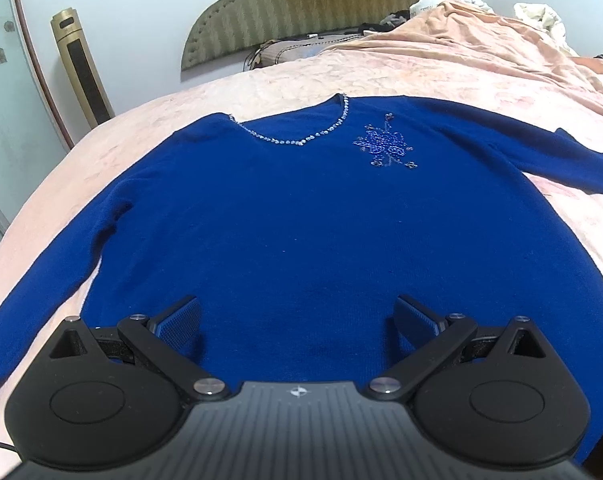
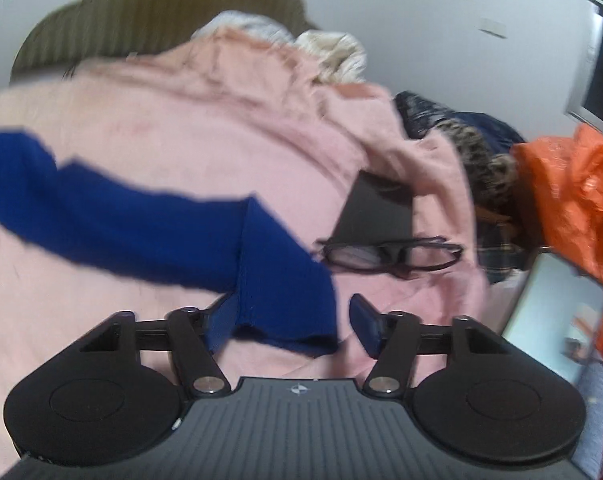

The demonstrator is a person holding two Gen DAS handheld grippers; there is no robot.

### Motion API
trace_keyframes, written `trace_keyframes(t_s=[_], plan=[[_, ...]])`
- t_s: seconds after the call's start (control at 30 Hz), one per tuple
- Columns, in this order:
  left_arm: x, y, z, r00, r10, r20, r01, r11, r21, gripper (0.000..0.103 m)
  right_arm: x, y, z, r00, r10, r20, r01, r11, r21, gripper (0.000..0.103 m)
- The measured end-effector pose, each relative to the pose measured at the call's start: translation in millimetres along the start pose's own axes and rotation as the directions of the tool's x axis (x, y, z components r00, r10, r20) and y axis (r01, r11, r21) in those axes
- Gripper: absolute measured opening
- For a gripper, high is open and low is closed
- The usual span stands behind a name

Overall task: Fold small clothes
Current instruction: 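Move the right gripper out to the sweater's sleeve cuff, then close the right gripper on the sleeve cuff and lift it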

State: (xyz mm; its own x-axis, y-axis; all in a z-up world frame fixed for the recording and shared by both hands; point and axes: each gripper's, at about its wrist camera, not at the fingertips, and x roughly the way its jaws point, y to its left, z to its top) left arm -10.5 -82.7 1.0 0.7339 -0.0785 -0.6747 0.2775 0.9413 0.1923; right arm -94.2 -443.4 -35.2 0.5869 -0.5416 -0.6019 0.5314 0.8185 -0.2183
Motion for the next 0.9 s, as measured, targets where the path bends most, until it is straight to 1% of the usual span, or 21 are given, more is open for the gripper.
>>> trace_keyframes(t_s=[0.03, 0.07, 0.17, 0.27, 0.3, 0.33, 0.4, 0.47, 0.53, 0.6, 0.63, 0.67, 0.7, 0.73, 0.77, 0.8, 0.83, 0.87, 0.9], plan=[[0.8, 0.7, -0.1, 1.000, 0.006, -0.001, -0.006, 1.000, 0.000, 0.103, 3.7, -1.5, 0.2, 1.000, 0.013, -0.014, -0.012, 1.000, 0.024, 0.015], [2.8, 1.2, 0.1, 1.000, 0.013, -0.007, -0.013, 1.000, -0.003, 0.103, 2.1, -4.7, 2.7, 0.999, 0.034, -0.006, -0.034, 0.998, 0.060, 0.013], [8.2, 1.0, 1.1, 0.999, 0.007, -0.034, -0.008, 1.000, -0.014, 0.103, -14.6, -12.2, 24.5, 0.995, 0.066, 0.073, -0.075, 0.990, 0.117, 0.012], [8.0, -3.1, -0.7, 0.999, 0.004, -0.033, -0.004, 1.000, 0.002, 0.103, -23.6, -24.0, 56.8, 0.983, 0.138, 0.123, -0.159, 0.971, 0.180, 0.011], [7.7, -5.0, -1.0, 1.000, 0.007, -0.031, -0.006, 1.000, 0.013, 0.103, -22.7, -25.9, 68.9, 0.983, 0.131, 0.132, -0.153, 0.972, 0.179, 0.010], [7.3, -5.9, -1.5, 1.000, 0.009, -0.029, -0.008, 1.000, 0.020, 0.103, -20.4, -26.7, 78.5, 0.985, 0.106, 0.134, -0.128, 0.977, 0.168, 0.009], [6.8, -6.4, -1.9, 1.000, 0.010, -0.026, -0.009, 1.000, 0.027, 0.103, -5.0, -30.3, 97.5, 0.992, 0.051, 0.112, -0.068, 0.985, 0.157, 0.009], [7.6, -4.3, -1.9, 1.000, 0.013, -0.028, -0.013, 1.000, 0.024, 0.103, 19.0, -42.1, 109.6, 0.996, 0.071, 0.059, -0.082, 0.975, 0.207, 0.009], [9.0, -1.5, -1.8, 0.999, 0.018, -0.032, -0.017, 1.000, 0.014, 0.103, 42.6, -56.8, 113.5, 0.996, 0.092, 0.005, -0.089, 0.953, 0.291, 0.009], [11.4, 1.2, -1.8, 0.999, 0.020, -0.038, -0.020, 1.000, 0.006, 0.103, 63.8, -67.1, 112.0, 0.997, 0.068, -0.036, -0.052, 0.940, 0.336, 0.009], [13.1, 2.1, -1.7, 0.999, 0.020, -0.041, -0.020, 1.000, 0.003, 0.103, 71.0, -70.4, 109.3, 0.998, 0.037, -0.053, -0.016, 0.937, 0.350, 0.014], [14.7, 2.8, -1.7, 0.999, 0.018, -0.044, -0.018, 1.000, 0.000, 0.103, 75.6, -73.8, 105.8, 0.998, 0.010, -0.064, 0.014, 0.927, 0.374, 0.024], [16.1, 3.3, -1.5, 0.999, 0.016, -0.047, -0.016, 1.000, -0.001, 0.103, 76.6, -78.1, 103.2, 0.998, -0.005, -0.065, 0.031, 0.914, 0.404, 0.025], [17.2, 3.2, -1.3, 0.999, 0.014, -0.049, -0.014, 1.000, -0.002, 0.103, 72.9, -81.0, 99.5, 0.998, -0.022, -0.051, 0.042, 0.901, 0.432, 0.032], [18.8, 2.8, -0.6, 0.999, 0.011, -0.052, -0.011, 1.000, -0.002, 0.103, 64.4, -82.9, 96.1, 0.999, -0.040, -0.016, 0.043, 0.890, 0.455, 0.035], [20.0, 2.3, 0.2, 0.998, 0.009, -0.054, -0.009, 1.000, 0.000, 0.103, 53.2, -82.2, 92.4, 0.998, -0.061, 0.026, 0.042, 0.885, 0.464, 0.035], [20.6, 1.6, 1.1, 0.999, 0.005, -0.053, -0.005, 1.000, 0.003, 0.103, 42.1, -81.2, 89.5, 0.996, -0.060, 0.065, 0.023, 0.885, 0.464, 0.040], [20.9, 0.8, 2.0, 0.999, 0.003, -0.050, -0.003, 1.000, 0.008, 0.103, 30.2, -80.0, 84.5, 0.993, -0.047, 0.105, -0.009, 0.880, 0.474, 0.043], [21.2, 0.2, 2.9, 0.999, 0.002, -0.047, -0.001, 1.000, 0.012, 0.103, 20.8, -81.4, 79.7, 0.991, -0.017, 0.135, -0.052, 0.867, 0.495, 0.045]])
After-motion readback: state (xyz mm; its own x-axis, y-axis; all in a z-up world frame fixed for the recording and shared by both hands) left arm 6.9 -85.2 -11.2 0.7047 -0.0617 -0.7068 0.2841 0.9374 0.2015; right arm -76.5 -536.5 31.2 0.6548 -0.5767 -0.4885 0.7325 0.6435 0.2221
